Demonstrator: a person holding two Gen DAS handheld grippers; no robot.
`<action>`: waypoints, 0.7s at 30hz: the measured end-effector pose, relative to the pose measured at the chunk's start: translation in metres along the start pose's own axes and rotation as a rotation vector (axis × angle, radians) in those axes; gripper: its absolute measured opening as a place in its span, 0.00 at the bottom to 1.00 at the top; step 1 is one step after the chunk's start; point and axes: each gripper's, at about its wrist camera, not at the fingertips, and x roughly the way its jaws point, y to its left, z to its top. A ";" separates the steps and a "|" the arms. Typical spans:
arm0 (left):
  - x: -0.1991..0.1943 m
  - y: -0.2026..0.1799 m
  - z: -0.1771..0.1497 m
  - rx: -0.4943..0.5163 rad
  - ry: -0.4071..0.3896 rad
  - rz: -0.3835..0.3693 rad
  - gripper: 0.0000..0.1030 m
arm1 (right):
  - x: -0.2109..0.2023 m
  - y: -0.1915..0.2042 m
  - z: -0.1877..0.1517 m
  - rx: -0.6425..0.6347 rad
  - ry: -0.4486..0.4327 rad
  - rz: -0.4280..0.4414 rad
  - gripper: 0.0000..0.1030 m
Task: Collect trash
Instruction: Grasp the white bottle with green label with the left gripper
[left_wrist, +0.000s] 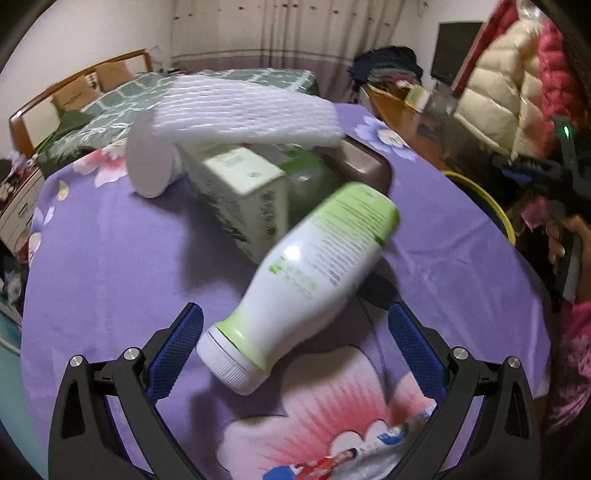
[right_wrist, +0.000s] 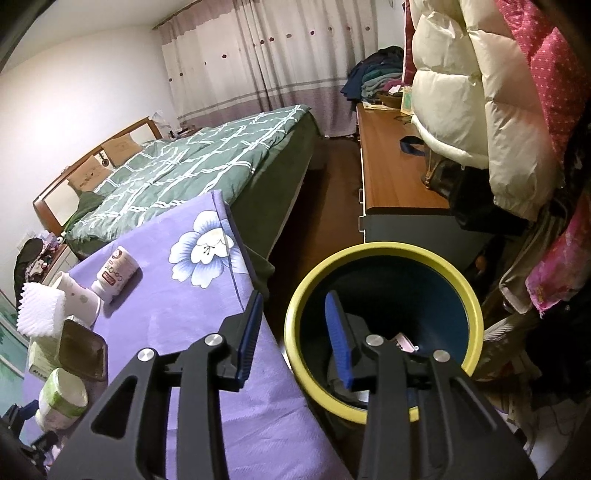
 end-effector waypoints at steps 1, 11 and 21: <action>-0.001 -0.005 0.000 0.009 0.007 -0.026 0.95 | -0.001 -0.001 0.000 0.001 -0.001 0.001 0.35; -0.010 -0.053 0.018 0.084 0.049 -0.133 0.95 | -0.009 -0.007 -0.001 0.010 -0.007 0.020 0.36; 0.025 -0.046 0.054 0.122 0.153 -0.047 0.86 | -0.004 -0.009 -0.004 0.015 0.009 0.033 0.37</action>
